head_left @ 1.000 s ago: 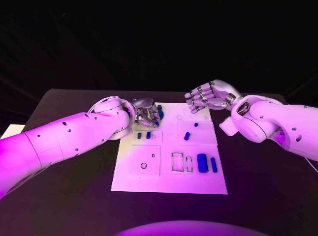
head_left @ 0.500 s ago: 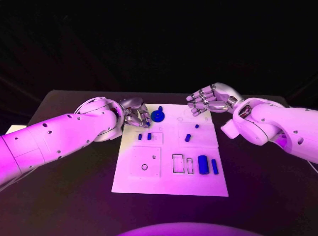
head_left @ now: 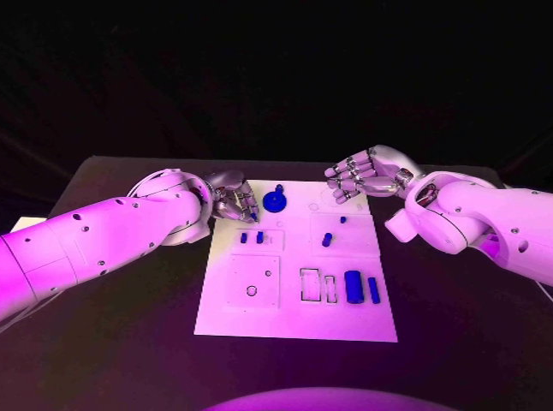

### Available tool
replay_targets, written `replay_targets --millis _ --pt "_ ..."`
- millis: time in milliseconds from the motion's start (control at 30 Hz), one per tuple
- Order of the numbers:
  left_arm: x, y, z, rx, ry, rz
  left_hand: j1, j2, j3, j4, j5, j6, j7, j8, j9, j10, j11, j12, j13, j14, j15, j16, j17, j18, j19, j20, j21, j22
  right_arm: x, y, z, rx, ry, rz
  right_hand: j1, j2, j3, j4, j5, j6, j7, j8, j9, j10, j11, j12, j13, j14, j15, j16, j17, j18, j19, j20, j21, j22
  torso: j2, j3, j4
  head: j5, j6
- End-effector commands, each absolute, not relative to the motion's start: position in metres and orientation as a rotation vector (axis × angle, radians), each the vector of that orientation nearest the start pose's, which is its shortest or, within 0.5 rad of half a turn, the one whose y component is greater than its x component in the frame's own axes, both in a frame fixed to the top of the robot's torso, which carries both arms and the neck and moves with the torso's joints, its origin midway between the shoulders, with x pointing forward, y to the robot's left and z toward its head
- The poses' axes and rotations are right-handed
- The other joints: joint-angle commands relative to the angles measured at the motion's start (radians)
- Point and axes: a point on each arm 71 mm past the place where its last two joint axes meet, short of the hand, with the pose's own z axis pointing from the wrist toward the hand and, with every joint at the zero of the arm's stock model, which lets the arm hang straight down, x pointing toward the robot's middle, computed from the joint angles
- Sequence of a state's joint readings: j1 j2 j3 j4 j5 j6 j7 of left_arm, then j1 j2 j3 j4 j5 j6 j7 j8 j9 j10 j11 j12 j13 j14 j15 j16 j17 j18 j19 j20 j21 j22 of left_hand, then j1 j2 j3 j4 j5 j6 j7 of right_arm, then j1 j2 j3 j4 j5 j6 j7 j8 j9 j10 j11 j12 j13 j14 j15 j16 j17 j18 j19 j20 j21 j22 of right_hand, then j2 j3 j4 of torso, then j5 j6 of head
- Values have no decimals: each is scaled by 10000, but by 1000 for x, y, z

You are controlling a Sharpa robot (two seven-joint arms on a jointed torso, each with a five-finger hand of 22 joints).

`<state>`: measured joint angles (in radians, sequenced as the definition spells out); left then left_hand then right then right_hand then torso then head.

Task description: Assemble the parts on the task board

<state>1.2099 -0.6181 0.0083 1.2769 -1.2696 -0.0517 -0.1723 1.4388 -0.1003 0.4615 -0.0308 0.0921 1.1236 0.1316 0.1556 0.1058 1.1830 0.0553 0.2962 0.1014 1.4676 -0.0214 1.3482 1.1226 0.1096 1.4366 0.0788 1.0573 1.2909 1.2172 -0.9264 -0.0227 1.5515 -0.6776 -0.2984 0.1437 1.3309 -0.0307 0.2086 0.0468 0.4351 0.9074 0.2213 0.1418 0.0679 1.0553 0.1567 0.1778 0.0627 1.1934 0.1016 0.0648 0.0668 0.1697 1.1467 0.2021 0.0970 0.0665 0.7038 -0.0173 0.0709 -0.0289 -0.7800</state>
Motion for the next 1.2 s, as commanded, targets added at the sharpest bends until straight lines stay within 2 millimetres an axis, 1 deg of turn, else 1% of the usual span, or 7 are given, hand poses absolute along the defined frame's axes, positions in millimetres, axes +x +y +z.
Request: replay_targets --millis 33,333,467,600,867,900,1200 --pt "531 156 -199 293 19696 -6446 -102 -37 75 6 39 68 17 -31 5 43 15 -50 -4 185 -28 -32 -22 -106 23 -29 35 18 484 -231 -168 4934 16841 11561 -118 8 83 -4 -41 54 17 -27 1 80 1 -63 -10 82 17 26 -11 145 72 12 -41 15 5 0 -4 -14 0" --pt "531 152 -204 444 20021 -6386 -118 -58 76 -4 35 70 12 -38 3 52 12 -61 0 169 -29 -70 -101 -101 14 -28 12 10 484 -230 -168 4907 16884 11606 -118 8 83 -4 -41 54 17 -27 1 80 1 -63 -10 82 17 26 -11 145 72 12 -41 15 7 -4 -4 -46 -20" --pt "531 150 -206 522 20104 -6356 -121 -60 77 -6 35 72 11 -39 2 55 11 -62 1 167 -29 -72 -106 -102 15 -28 20 15 484 -230 -168 4905 16894 11609 -118 8 83 -4 -41 54 17 -27 1 80 1 -63 -10 82 17 26 -11 145 72 12 -41 15 3 2 2 -39 -45" --pt "530 149 -206 571 20087 -6369 -123 -60 78 -6 35 73 10 -39 2 57 10 -62 2 166 -29 -75 -112 -103 15 -28 21 16 484 -230 -168 4903 16897 11612 -118 8 83 -4 -41 54 17 -27 1 80 1 -63 -10 82 17 26 -11 145 72 12 -41 15 -8 2 9 -50 -54" --pt "530 147 -206 637 19982 -6389 -136 -64 82 -9 34 80 8 -41 2 69 8 -67 7 160 -31 -87 -136 -97 7 -28 -3 7 484 -230 -168 4888 16865 11633 -118 8 83 -4 -41 54 17 -27 1 80 1 -63 -10 82 17 26 -11 145 72 12 -41 15 -7 0 -2 -44 -70" --pt "530 147 -206 657 19987 -6369 -136 -64 82 -9 34 80 8 -41 2 69 8 -67 7 160 -31 -87 -136 -97 7 -28 -3 7 484 -230 -168 4888 16861 11633 -118 8 83 -4 -41 54 17 -27 1 80 1 -63 -10 82 17 26 -11 145 72 12 -41 15 -3 4 6 -47 -70" --pt "531 145 -206 743 20004 -6331 -174 -84 83 -10 31 72 13 -59 -4 71 11 -89 12 157 -31 -84 -133 -88 -10 -27 -44 -8 484 -229 -168 4872 16871 11660 -118 8 83 -4 -41 54 17 -27 1 80 1 -63 -10 82 17 26 -11 145 72 12 -41 15 1 -3 6 -47 -75"
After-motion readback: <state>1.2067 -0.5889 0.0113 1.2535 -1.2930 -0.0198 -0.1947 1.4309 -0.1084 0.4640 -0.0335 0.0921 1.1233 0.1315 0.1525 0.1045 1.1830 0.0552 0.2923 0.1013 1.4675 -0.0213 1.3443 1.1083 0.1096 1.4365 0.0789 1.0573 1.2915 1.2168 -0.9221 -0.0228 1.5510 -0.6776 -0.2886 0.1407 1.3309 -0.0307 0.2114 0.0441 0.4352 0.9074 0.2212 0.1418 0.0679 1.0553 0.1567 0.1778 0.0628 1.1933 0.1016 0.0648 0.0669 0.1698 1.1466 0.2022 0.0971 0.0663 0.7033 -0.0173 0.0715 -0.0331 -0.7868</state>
